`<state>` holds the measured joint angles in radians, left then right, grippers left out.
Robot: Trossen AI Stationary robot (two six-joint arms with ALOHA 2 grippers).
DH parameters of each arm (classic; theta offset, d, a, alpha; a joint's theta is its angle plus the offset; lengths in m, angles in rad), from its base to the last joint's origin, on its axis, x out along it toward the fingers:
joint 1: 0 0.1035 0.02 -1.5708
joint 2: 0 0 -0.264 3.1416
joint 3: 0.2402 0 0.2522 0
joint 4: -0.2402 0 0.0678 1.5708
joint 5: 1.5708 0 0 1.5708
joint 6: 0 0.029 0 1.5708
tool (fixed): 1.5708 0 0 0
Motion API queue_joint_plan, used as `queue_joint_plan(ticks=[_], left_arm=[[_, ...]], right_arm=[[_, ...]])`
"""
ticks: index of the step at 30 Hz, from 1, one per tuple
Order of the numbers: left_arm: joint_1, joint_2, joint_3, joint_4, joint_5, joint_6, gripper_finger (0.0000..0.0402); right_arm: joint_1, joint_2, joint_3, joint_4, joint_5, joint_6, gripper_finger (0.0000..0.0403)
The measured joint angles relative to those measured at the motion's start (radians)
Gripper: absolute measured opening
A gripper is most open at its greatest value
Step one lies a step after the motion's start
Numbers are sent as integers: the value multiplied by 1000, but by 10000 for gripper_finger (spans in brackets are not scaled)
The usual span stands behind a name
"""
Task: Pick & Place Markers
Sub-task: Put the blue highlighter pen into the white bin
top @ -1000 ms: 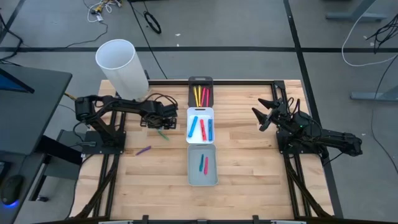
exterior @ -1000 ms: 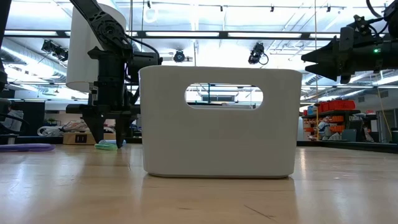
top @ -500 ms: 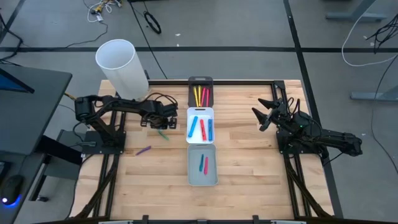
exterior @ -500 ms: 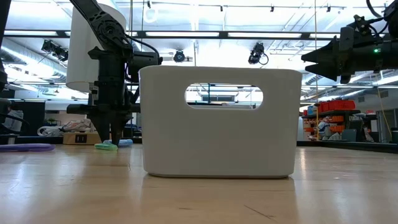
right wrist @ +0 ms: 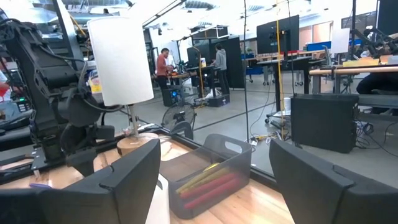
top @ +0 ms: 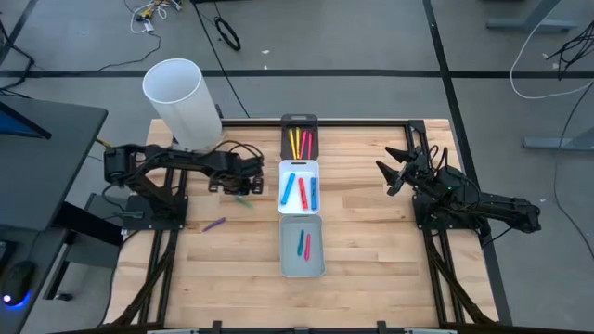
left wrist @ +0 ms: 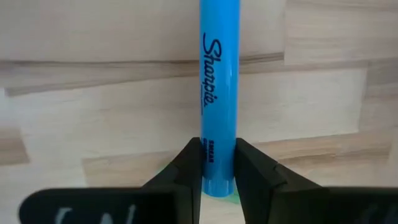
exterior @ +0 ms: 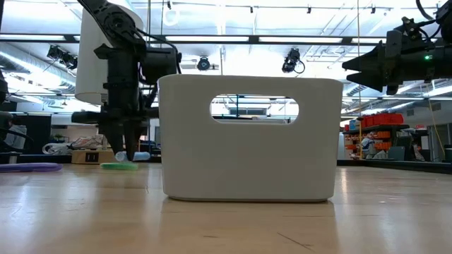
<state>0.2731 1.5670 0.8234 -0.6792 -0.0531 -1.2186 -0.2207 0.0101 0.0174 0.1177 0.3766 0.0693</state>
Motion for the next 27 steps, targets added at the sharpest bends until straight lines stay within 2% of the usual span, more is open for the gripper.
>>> queue_joint_plan(ticks=[10, 17, 27], left_arm=[[-82, -82, 28, -91, 9, -106, 73], [-153, -90, 182, -238, -6, -143, 73], [-217, -90, 423, -454, -105, -211, 73]], right_arm=[[0, 0, 0, 0, 0, 0, 302], [0, 0, 0, 0, 0, 0, 302], [0, 0, 0, 0, 0, 0, 302]])
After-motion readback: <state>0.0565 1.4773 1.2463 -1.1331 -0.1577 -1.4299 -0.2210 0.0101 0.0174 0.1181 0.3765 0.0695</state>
